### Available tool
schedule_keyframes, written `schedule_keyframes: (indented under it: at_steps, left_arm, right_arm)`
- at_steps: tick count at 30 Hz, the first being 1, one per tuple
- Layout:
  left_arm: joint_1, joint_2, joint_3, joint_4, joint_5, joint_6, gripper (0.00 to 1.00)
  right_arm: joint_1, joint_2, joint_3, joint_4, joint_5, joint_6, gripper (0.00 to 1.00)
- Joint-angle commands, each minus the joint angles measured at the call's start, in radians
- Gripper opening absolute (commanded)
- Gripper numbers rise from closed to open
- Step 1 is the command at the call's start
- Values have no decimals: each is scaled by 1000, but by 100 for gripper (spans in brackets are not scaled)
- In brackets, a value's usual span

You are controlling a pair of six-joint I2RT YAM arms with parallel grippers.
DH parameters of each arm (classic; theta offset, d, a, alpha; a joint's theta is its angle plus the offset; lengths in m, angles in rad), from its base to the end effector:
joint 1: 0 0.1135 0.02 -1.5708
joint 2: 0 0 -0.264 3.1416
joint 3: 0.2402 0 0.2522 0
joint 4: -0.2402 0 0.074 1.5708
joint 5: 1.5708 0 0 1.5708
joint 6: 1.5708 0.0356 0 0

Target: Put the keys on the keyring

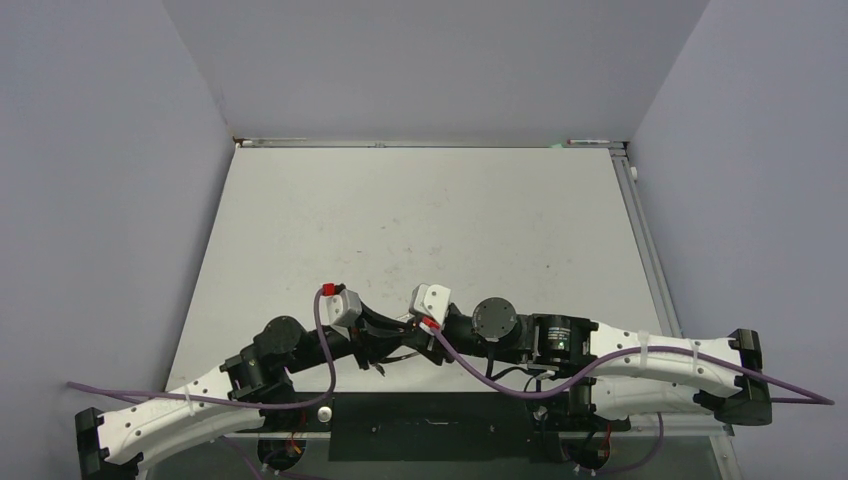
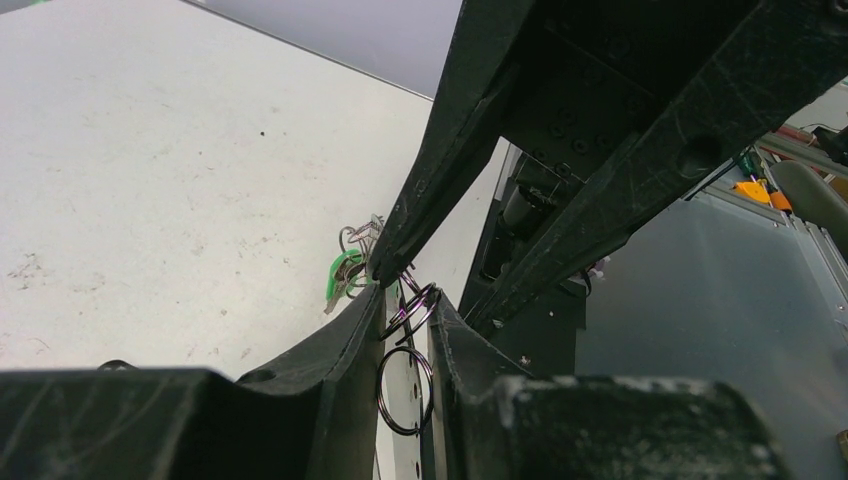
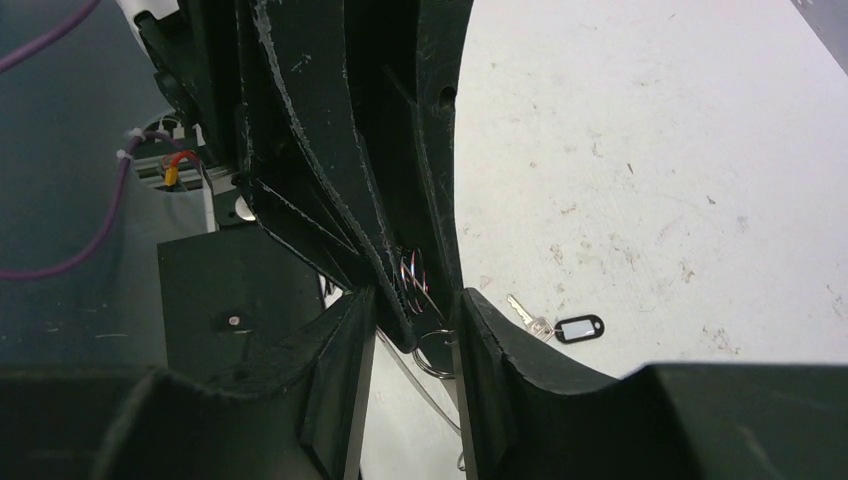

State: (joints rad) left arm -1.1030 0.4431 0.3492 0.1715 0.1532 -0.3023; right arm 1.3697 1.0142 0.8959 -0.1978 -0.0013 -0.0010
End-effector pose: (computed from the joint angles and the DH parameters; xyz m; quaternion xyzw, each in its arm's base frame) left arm 0.0582 -0.1273 0.2719 0.3156 0.6017 -0.5126 0.5249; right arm 0.0469 0.2303 0.3342 -0.5127 0.6265 0.3715 0.4545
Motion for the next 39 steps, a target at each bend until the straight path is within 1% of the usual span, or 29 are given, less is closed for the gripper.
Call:
schedule_keyframes:
  at_steps: [1, 5, 8, 12, 20, 28, 32, 35, 36, 39]
  left_arm:
    - [-1, -2, 62, 82, 32, -6, 0]
    - [-3, 0, 58, 80, 31, -4, 0]
    - [-3, 1, 56, 85, 35, -4, 0]
    - [-6, 6, 61, 87, 42, -6, 0]
    - [-7, 10, 67, 80, 40, -5, 0]
    - [-8, 8, 69, 79, 45, -6, 0]
    - [-8, 6, 74, 76, 61, -6, 0]
    - [-13, 3, 80, 74, 77, -6, 0]
    - [-15, 2, 84, 71, 80, -6, 0]
    - [-17, 0, 90, 65, 85, -6, 0]
  right_arm:
    - [5, 4, 49, -2, 48, -33, 34]
    - [4, -40, 59, -10, 14, -46, 34]
    - [3, -68, 57, -12, 28, -54, 34]
    - [2, -51, 58, -22, 52, -60, 34]
    - [1, -12, 64, -21, -35, -63, 34]
    - [1, 9, 72, -46, -66, -69, 33]
    - [-2, 27, 78, -65, -156, -87, 32]
    - [-19, 41, 93, -92, -288, -101, 31]
    - [-26, 46, 100, -101, -329, -107, 29]
    - [-36, 44, 113, -118, -395, -115, 17]
